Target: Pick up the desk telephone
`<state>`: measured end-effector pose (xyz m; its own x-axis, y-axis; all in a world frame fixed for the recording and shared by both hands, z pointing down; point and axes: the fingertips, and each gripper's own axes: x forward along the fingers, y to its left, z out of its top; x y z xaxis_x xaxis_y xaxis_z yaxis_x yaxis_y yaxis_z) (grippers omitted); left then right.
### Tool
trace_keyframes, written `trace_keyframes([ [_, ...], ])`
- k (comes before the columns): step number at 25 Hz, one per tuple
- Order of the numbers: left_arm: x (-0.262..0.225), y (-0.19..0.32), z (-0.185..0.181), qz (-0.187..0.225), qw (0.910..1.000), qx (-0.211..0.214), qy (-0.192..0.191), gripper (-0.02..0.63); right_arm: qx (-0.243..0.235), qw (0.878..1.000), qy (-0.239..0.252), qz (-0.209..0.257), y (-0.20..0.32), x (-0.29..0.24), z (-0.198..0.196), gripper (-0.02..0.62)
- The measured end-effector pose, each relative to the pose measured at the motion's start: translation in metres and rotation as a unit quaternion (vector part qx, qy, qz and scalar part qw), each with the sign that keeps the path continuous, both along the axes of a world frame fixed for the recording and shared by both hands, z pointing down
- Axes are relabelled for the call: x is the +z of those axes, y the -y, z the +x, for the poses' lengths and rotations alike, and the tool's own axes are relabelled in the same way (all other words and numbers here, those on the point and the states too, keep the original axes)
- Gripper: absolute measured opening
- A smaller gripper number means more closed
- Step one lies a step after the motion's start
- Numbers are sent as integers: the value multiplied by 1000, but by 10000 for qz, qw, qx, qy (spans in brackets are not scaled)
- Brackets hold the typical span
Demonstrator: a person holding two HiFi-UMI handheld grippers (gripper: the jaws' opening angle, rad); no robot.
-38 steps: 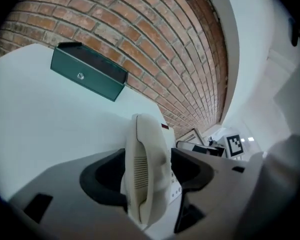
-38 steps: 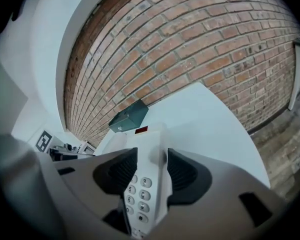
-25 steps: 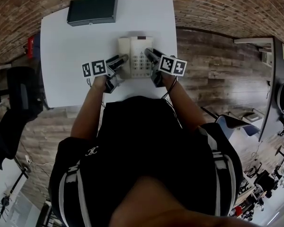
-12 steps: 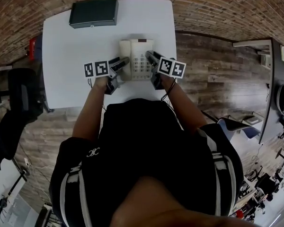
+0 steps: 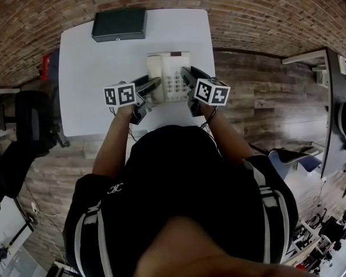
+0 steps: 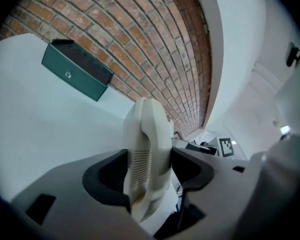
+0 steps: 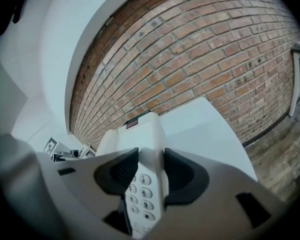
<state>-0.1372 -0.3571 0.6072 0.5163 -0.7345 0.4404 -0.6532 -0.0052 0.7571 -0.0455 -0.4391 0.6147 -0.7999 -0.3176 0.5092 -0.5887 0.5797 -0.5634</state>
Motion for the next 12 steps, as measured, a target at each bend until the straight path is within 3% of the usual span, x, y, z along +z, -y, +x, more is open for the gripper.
trace_keyframes([
  [12, -79, -11, -12, 973, 9923, 20, 761, 275, -106, 9921, 443, 1169, -6, -88, -17, 143],
])
